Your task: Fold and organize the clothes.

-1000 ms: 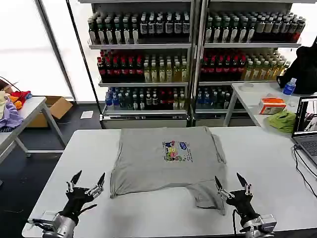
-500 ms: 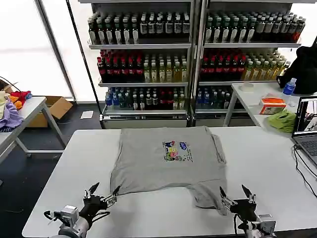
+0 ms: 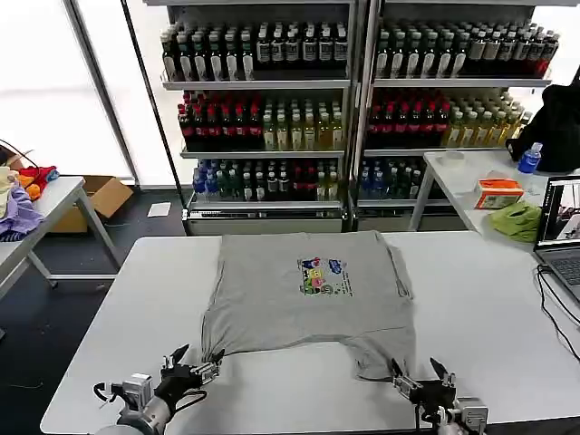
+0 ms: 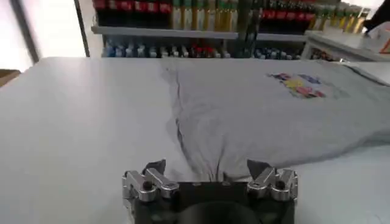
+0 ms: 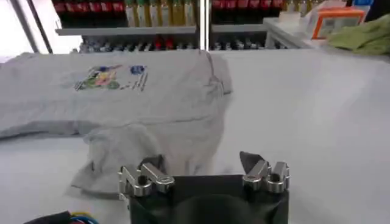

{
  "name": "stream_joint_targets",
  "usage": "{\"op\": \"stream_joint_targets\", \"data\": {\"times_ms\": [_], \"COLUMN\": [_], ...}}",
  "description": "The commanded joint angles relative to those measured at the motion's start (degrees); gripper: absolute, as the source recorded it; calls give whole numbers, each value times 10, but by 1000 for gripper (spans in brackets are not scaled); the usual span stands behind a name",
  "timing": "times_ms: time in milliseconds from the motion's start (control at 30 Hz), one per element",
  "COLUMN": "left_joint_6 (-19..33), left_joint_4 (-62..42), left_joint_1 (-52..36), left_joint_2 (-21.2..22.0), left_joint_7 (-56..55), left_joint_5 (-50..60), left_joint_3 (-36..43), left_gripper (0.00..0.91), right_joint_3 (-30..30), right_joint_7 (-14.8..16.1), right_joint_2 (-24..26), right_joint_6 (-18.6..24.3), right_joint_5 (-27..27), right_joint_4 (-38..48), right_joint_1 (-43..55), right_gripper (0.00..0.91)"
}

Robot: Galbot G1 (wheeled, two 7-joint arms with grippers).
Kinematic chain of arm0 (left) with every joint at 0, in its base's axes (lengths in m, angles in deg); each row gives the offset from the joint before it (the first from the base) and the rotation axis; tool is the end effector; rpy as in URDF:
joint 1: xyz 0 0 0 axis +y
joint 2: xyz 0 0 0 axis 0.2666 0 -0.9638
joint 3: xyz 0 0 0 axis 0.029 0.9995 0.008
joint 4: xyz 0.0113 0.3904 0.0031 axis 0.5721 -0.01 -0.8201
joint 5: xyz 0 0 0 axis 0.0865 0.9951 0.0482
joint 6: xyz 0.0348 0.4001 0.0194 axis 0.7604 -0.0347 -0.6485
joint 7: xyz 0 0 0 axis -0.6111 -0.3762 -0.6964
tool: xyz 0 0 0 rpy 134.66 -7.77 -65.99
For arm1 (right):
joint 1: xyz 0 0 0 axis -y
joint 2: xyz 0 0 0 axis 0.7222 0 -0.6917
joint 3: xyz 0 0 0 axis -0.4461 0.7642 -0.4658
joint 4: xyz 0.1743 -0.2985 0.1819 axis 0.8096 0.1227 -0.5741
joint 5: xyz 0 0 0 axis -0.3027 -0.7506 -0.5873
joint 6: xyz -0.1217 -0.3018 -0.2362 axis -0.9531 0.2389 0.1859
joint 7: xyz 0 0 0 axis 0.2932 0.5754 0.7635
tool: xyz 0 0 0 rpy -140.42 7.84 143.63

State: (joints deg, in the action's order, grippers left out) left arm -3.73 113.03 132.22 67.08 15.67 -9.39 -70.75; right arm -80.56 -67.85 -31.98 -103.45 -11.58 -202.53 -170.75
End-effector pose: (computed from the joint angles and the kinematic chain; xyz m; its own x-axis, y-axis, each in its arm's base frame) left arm 0.2327 0.0762 -0.3337 -0.8224 0.2026 0.5316 0.1760 0.9792 -0.1009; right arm 0.1867 -0.0629 -0.3299 -0.8526 -0.0418 0.5210 -0.0357 0.9991 0.0216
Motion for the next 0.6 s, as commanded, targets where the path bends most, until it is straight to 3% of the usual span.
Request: {"op": "stream_joint_targets", "data": {"times_ms": [33,167,267,300,433,600], "left_joint_6": [-8,-8,-7,-7,-7,-7], "left_joint_4": [-24,-27,-22,-21,-29,-38], "left_joint_1": [-18,-16,-14,-15,-18,-21], "left_joint_2": [-4,-2,4,7,12,16], "left_joint_7": [-4,-5,-6,-5,-6,-6], "left_joint_5": [-14,-21,-24,-24,-19,-18], "left_joint_3": [5,6,9,12,22,27], "left_gripper": [907,887,574,322,141,30], "right_joint_3": [8,16,17,18,17,17], "right_joint_7": [-3,-3,-2,-1,1,4], "right_joint_2": [-1,-1,-1,-1,0,2], "right_joint_6": [-11,-13,-13,-14,-14,-13], "right_joint_5": [1,0,0,0,0,0], "right_joint_4": [2,6,7,8,12,13], "right_joint_1": [0,4,5,5,6,5], "right_gripper": [0,0,0,0,0,0]}}
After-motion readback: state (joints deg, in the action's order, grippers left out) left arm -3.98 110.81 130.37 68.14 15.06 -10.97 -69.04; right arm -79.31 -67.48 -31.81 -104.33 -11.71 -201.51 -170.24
